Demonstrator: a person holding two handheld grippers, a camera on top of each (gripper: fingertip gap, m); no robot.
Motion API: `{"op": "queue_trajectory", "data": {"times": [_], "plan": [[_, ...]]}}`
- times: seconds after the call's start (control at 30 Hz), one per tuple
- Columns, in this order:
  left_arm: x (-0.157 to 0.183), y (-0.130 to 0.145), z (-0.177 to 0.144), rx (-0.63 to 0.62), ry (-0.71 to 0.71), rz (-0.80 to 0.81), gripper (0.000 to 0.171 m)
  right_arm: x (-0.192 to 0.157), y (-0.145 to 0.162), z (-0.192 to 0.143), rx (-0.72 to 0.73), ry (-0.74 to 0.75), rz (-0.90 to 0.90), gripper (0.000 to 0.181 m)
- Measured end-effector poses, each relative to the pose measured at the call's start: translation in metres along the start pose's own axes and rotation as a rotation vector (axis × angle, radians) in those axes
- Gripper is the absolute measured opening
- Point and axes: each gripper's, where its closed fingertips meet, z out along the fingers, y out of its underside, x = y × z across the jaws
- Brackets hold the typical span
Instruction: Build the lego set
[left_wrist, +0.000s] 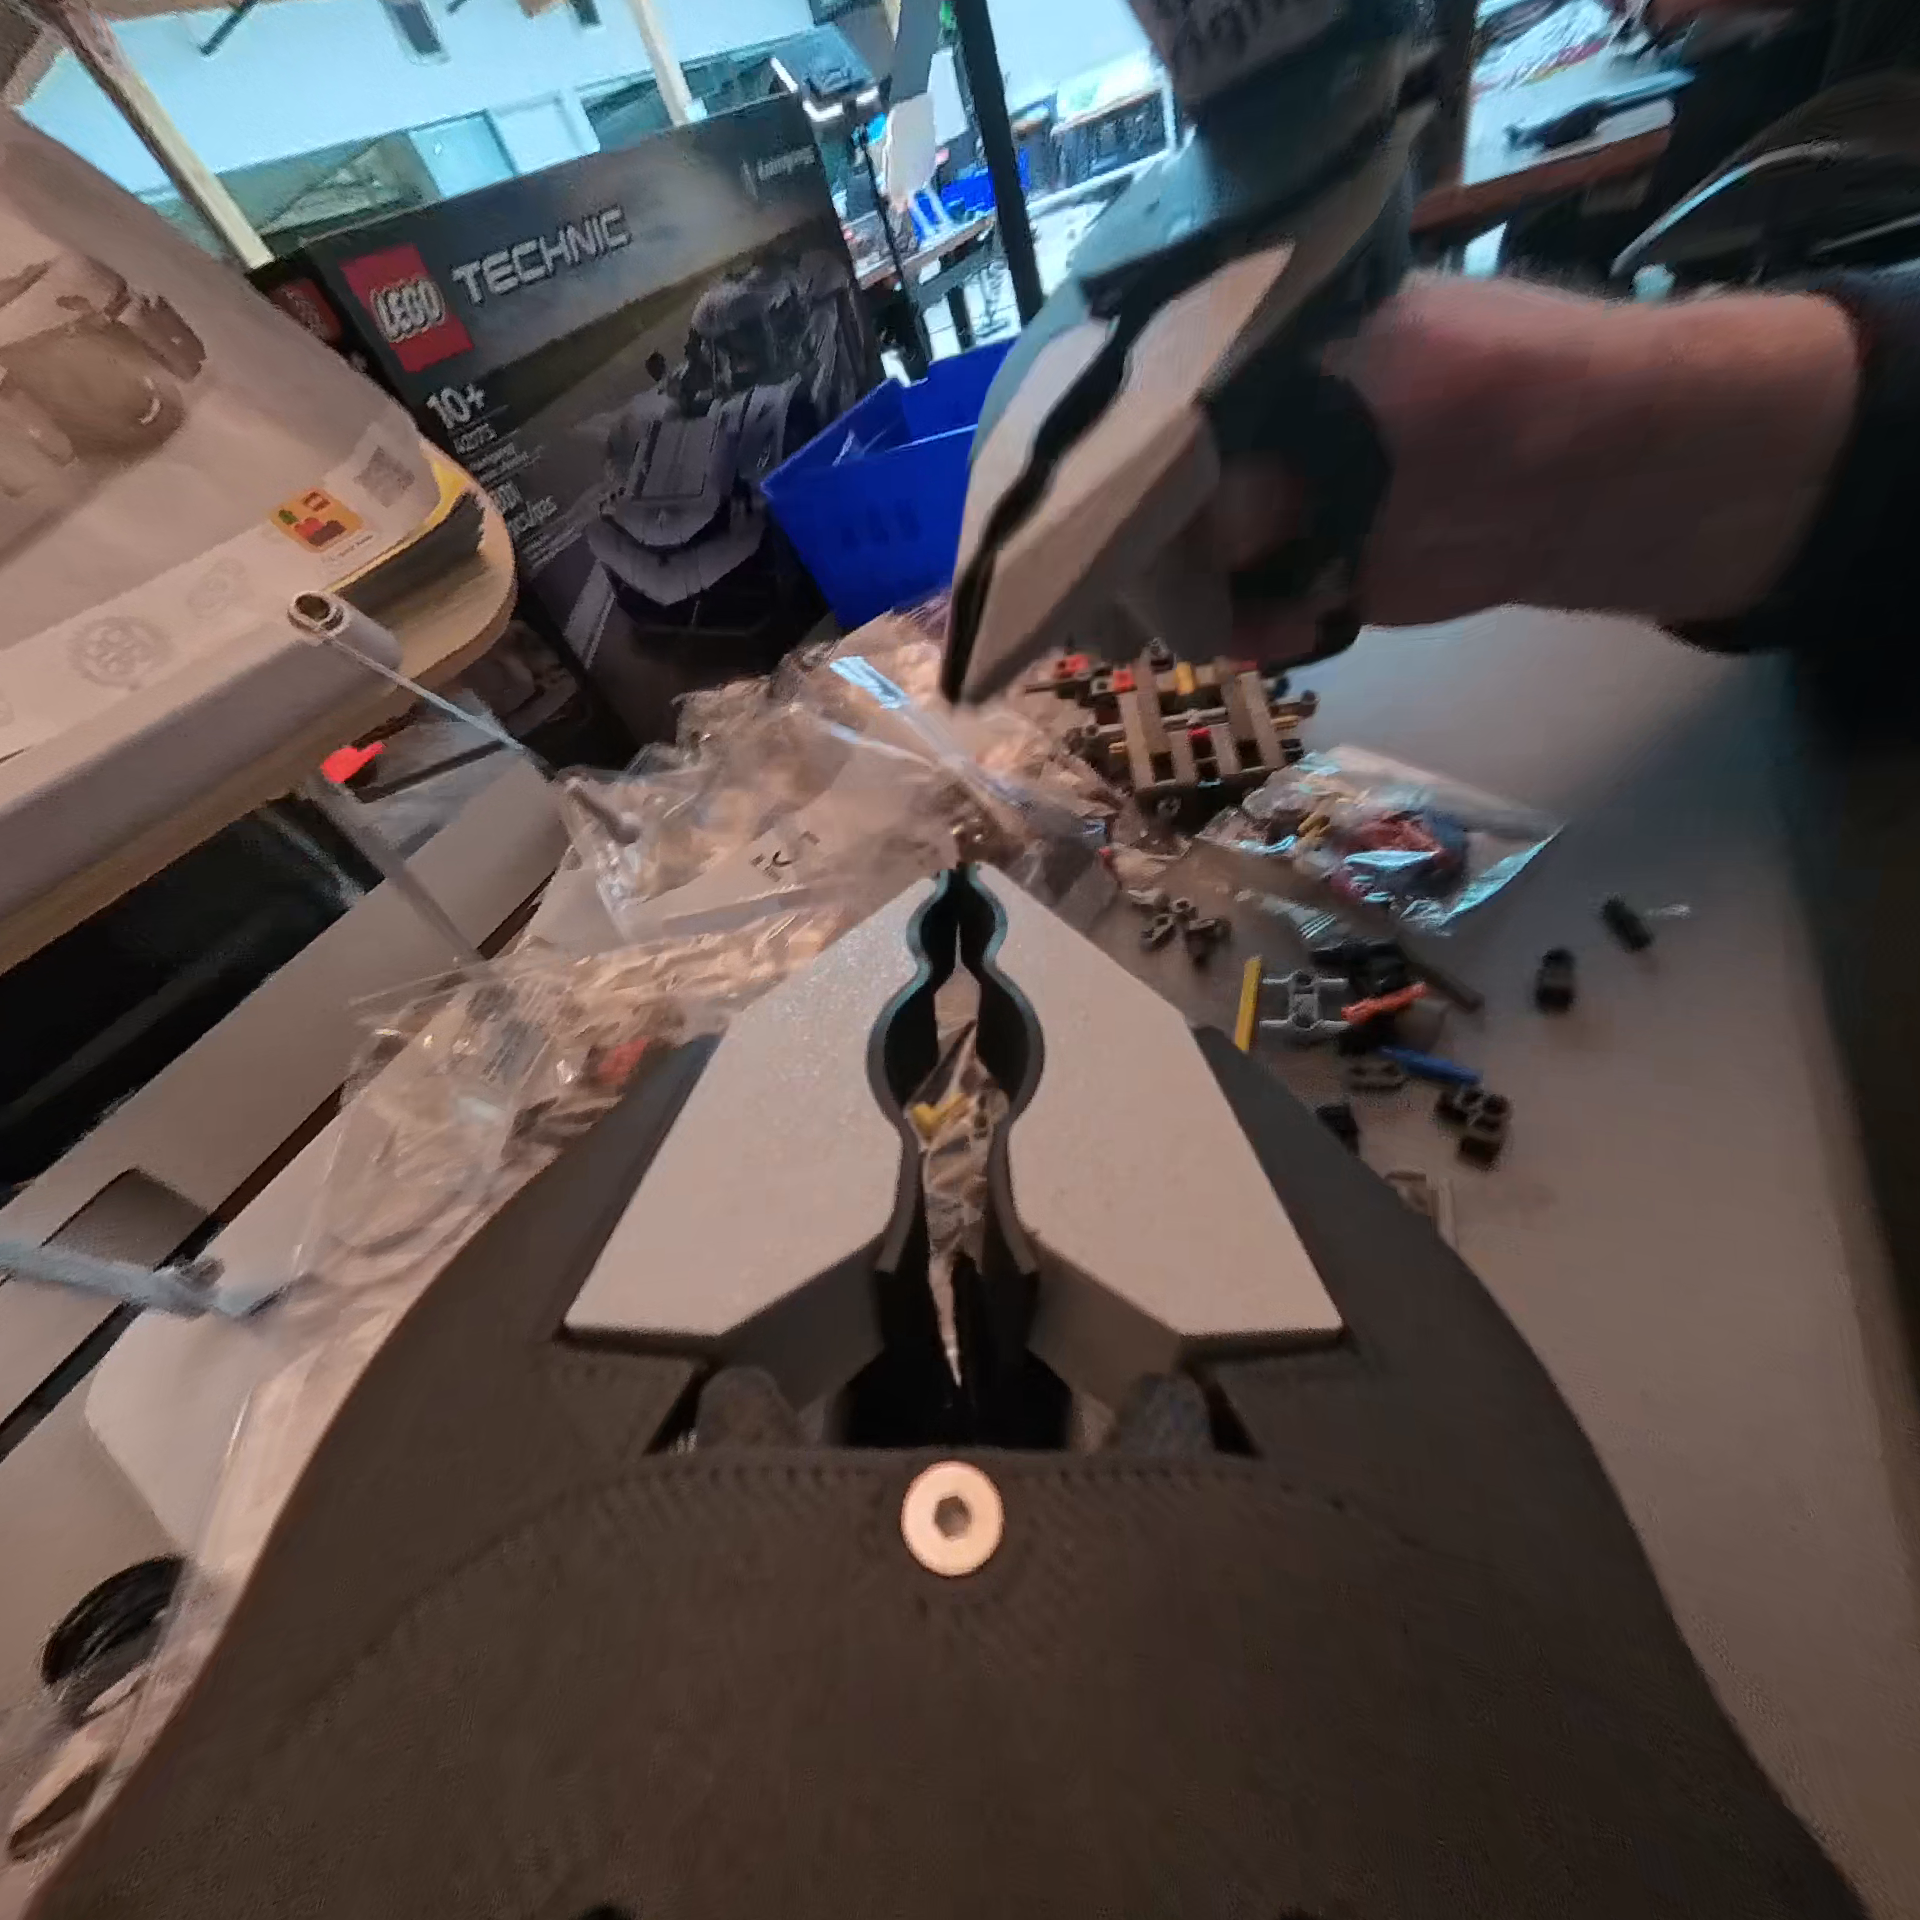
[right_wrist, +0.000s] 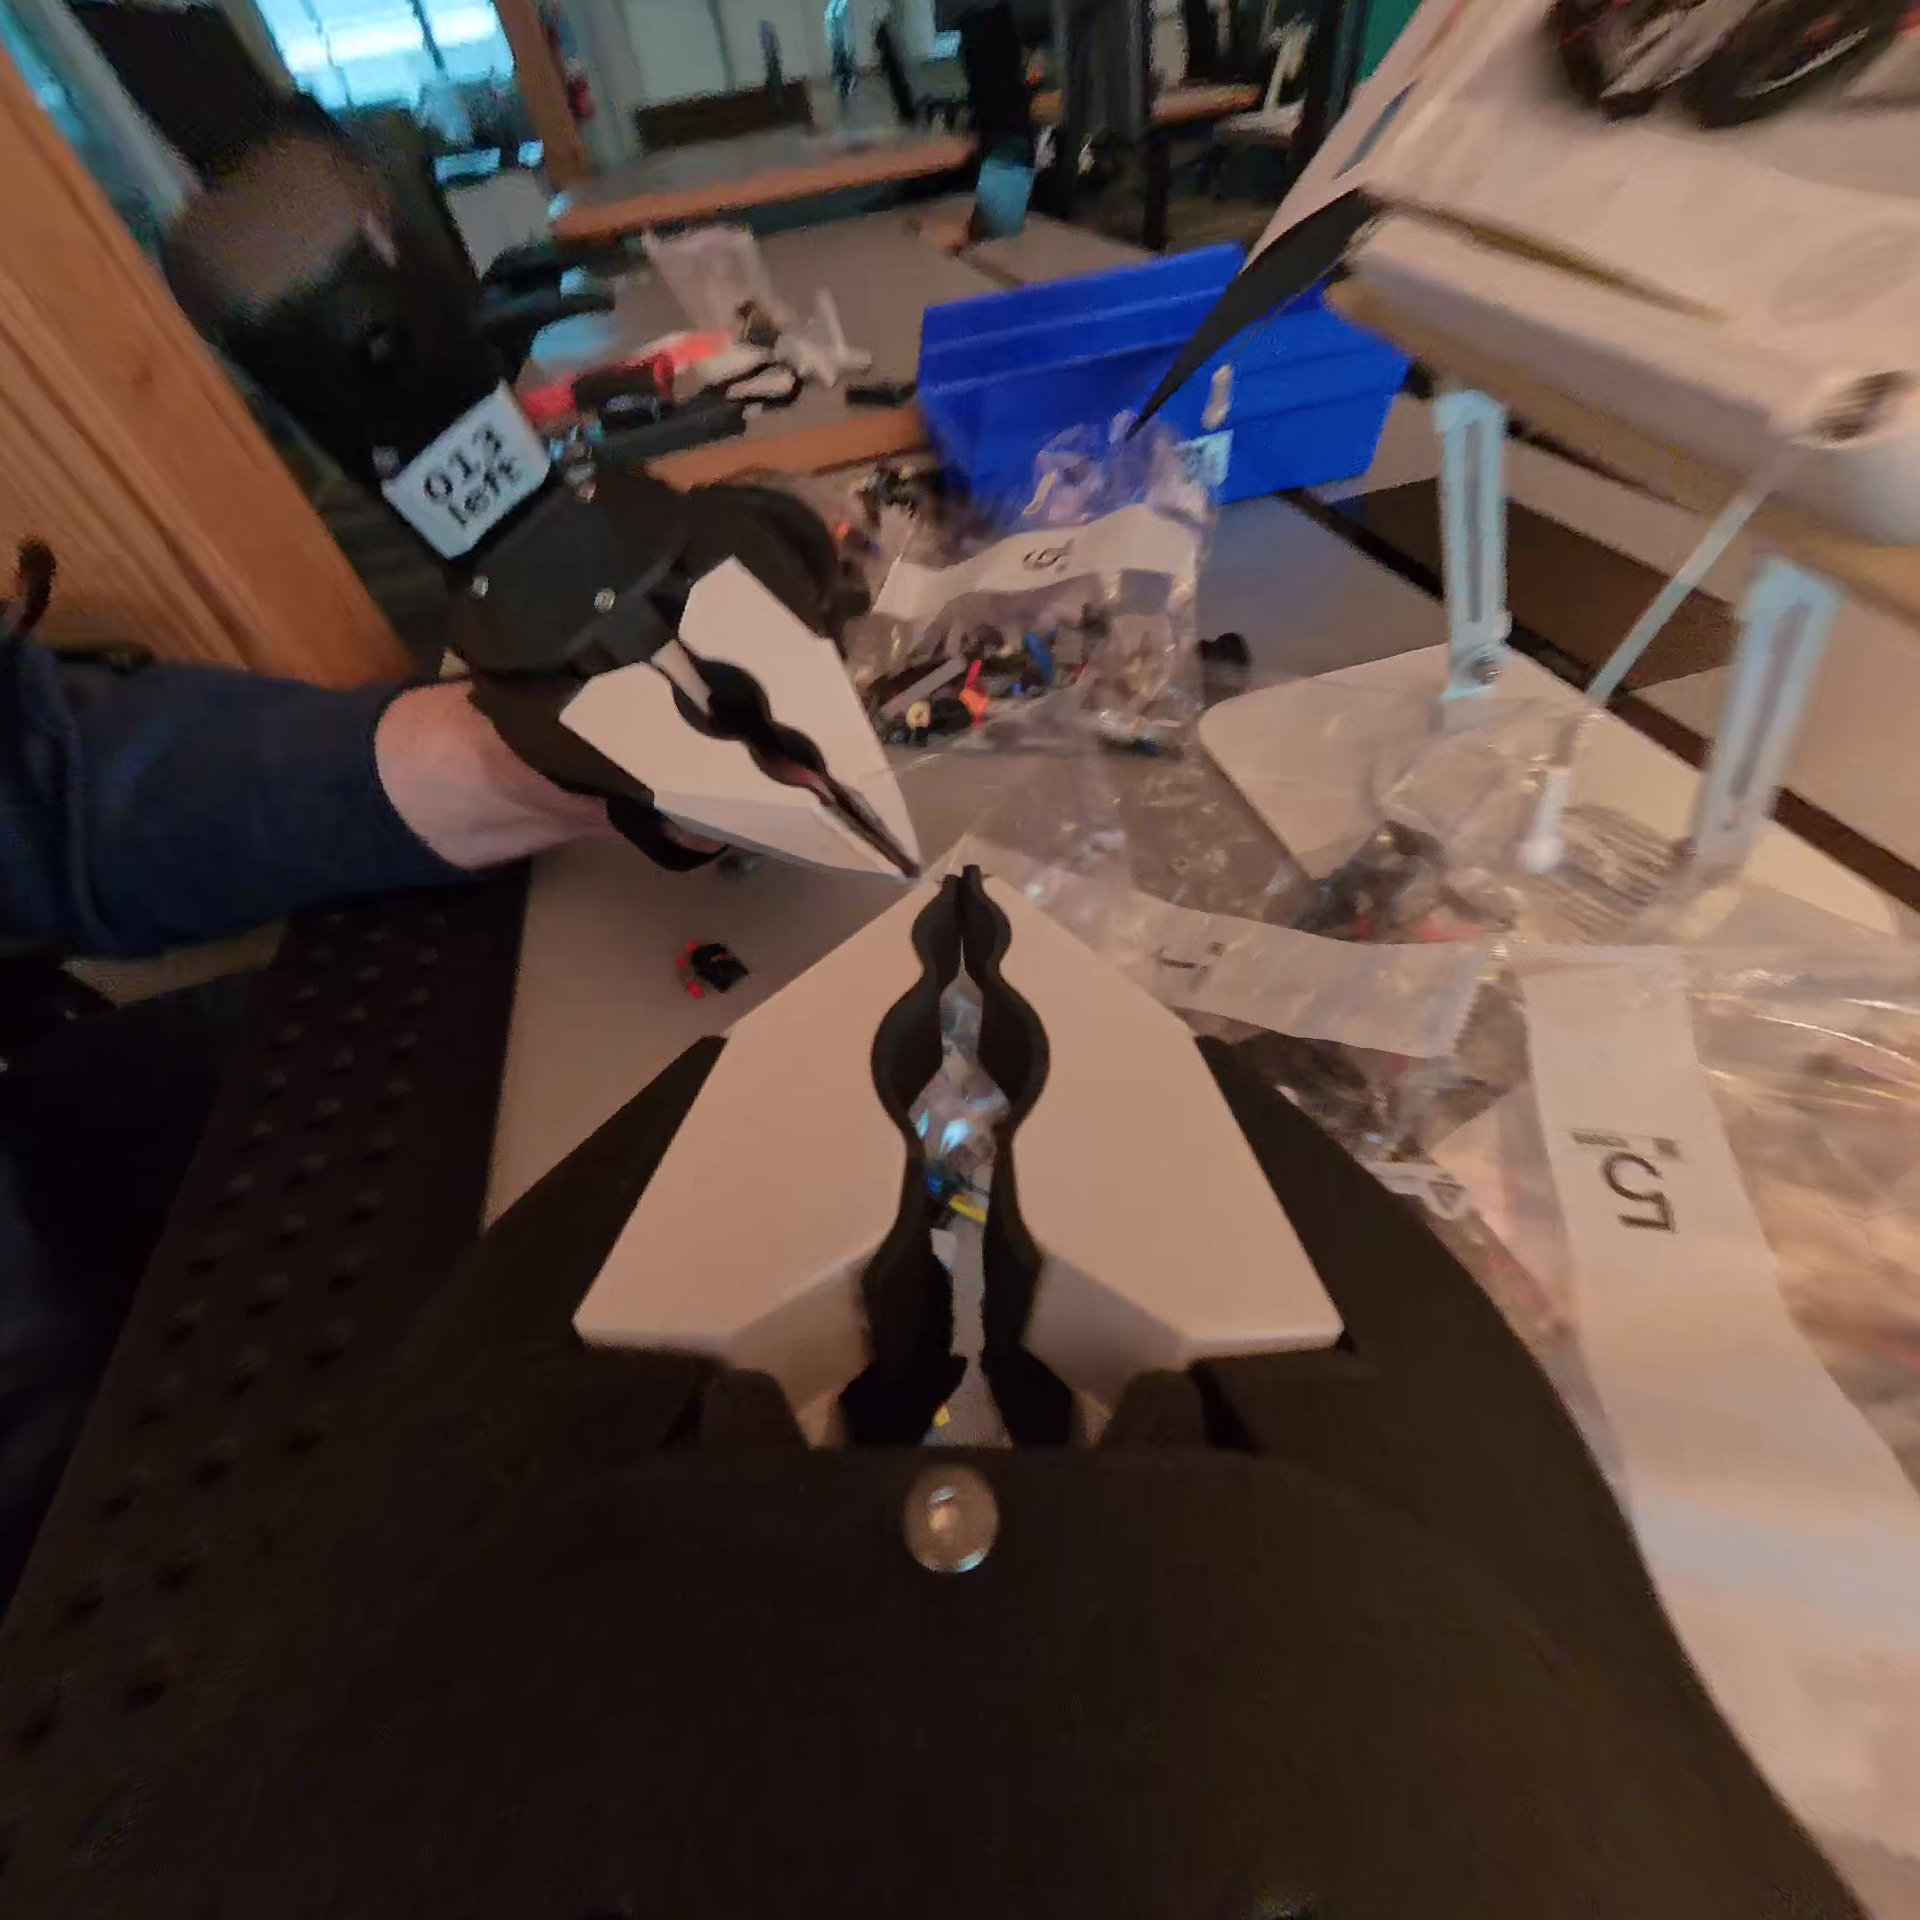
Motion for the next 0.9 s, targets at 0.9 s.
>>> {"op": "queue_trajectory", "data": {"times": [0.9], "plan": [[0.008,-0.005,0.008,0.01,-0.014,0.047,0.0,-0.01,0.03,0.021,-0.214,0.034,-0.114,0.0]]}}
